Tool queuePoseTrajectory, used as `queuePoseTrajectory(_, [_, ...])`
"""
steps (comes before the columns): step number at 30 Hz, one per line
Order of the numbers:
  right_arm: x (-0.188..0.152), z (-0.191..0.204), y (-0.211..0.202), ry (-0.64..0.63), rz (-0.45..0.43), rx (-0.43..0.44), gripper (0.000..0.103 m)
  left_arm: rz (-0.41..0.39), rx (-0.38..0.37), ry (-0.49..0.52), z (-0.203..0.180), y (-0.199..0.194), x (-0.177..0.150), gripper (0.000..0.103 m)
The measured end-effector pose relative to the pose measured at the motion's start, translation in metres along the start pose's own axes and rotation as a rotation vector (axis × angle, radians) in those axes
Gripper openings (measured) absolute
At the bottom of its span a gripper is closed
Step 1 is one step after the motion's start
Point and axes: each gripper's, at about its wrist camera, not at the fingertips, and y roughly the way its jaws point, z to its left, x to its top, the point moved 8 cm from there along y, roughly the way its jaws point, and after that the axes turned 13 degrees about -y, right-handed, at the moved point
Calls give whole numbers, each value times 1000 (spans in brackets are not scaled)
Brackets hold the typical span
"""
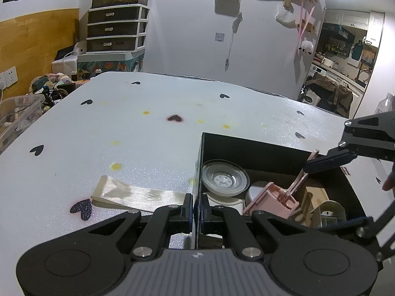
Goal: Organize rigid objects
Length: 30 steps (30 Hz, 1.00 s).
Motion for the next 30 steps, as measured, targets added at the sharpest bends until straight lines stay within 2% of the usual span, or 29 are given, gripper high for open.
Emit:
queuePoseTrajectory(4, [3, 1, -4, 21, -7, 2, 76, 0, 1, 2, 0, 0, 0, 5])
queuePoseTrajectory(12, [5, -4, -9, 74, -1, -42, 85, 1, 1, 1, 0, 1, 0, 5])
queuePoseTrajectory(16, [4, -10, -14, 127, 2, -104, 94, 1, 1, 2, 0, 1, 0, 5])
queuePoseTrajectory(22, [0, -20, -28, 251, 15, -222, 100, 6, 1, 9, 1, 1, 0, 5])
queuePoseTrajectory(30, [-6, -17, -58, 429, -19, -391, 103, -3, 6, 36, -3, -5, 0, 5])
